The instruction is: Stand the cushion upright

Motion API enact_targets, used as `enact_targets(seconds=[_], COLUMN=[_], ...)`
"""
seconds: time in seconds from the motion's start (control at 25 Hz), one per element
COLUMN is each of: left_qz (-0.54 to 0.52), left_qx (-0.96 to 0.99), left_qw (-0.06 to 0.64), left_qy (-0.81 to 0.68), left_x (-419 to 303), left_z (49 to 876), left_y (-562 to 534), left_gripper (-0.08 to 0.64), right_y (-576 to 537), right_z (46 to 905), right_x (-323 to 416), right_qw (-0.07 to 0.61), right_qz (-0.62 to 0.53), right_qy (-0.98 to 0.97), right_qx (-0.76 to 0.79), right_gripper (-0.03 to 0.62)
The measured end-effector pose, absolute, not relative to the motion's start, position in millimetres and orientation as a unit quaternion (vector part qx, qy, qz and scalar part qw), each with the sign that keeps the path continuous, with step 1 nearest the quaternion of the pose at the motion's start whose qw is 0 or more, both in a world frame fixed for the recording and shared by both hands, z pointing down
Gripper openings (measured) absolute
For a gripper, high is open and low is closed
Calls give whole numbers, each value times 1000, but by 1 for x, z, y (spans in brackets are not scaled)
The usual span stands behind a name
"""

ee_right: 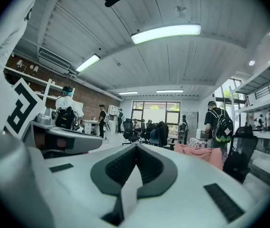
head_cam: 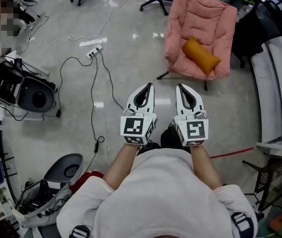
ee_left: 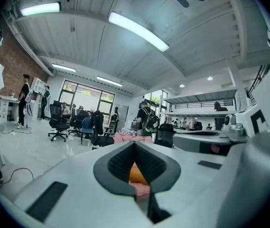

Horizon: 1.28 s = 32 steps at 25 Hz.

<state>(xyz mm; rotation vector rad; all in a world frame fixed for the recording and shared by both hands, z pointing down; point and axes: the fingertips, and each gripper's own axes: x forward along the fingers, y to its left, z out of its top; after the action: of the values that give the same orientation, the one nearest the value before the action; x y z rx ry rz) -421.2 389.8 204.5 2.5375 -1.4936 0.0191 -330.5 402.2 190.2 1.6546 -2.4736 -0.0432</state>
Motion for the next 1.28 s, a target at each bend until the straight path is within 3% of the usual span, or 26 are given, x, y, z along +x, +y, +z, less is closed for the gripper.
enact_targets(seconds=[0.72, 1.28], left_qz=[18, 96], left_qx=[876, 906], left_qw=[94, 81], left_qy=[-473, -405], left_x=[-383, -292], left_z=[200, 224], left_y=[219, 111], left_gripper=[11, 12], right_y=[230, 139], right_z=[209, 242], right_x=[-302, -200], right_qw=[93, 58], right_qz=[4, 85], right_qy=[-824, -785], right_qx=[559, 610], right_gripper=[8, 8])
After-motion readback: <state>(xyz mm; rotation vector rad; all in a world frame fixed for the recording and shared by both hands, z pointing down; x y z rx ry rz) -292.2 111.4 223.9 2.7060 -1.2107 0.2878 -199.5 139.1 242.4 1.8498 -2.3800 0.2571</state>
